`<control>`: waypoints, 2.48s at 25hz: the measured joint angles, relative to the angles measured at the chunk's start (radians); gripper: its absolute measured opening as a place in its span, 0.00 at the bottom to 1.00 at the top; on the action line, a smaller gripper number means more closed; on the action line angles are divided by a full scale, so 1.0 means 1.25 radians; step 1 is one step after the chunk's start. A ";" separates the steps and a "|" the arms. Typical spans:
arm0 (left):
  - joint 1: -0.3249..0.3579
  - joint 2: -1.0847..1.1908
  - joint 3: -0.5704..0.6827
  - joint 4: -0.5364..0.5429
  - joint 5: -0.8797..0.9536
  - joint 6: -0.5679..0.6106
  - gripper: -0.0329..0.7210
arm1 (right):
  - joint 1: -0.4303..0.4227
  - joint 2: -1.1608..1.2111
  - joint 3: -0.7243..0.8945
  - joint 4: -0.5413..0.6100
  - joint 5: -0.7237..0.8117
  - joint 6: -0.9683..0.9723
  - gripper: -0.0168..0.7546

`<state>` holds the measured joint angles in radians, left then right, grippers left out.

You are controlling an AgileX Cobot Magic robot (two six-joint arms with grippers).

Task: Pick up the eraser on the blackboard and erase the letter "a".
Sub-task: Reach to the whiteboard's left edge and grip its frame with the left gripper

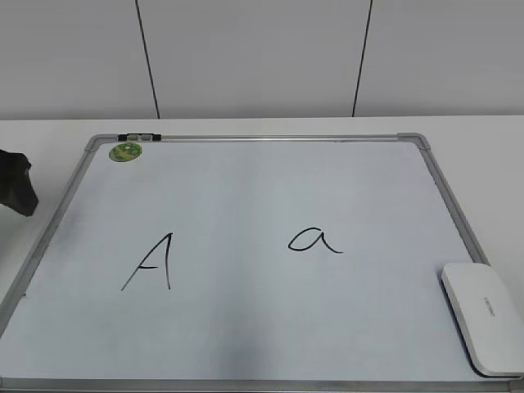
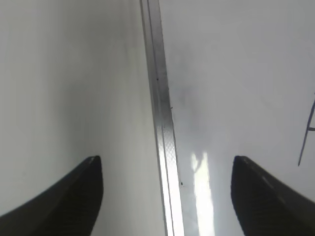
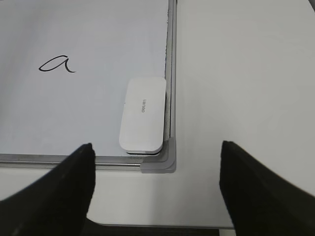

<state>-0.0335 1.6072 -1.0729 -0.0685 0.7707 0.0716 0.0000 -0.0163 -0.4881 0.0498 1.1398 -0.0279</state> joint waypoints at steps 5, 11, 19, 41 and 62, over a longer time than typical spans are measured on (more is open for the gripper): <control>0.000 0.102 -0.057 -0.010 0.036 0.015 0.83 | 0.000 0.000 0.000 0.000 0.000 0.000 0.78; 0.015 0.168 -0.109 -0.022 0.049 0.088 0.83 | 0.000 0.000 0.000 0.000 0.000 0.000 0.78; 0.118 0.279 -0.187 -0.171 0.073 0.223 0.78 | 0.000 0.000 0.000 0.000 0.000 0.000 0.78; 0.121 0.399 -0.284 -0.200 0.106 0.277 0.71 | 0.000 0.000 0.000 0.000 0.000 0.000 0.78; 0.121 0.443 -0.314 -0.240 0.130 0.280 0.38 | 0.000 0.000 0.000 0.000 0.000 0.000 0.78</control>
<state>0.1181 2.1604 -1.4649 -0.3688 0.9326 0.4216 0.0000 -0.0163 -0.4881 0.0498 1.1398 -0.0279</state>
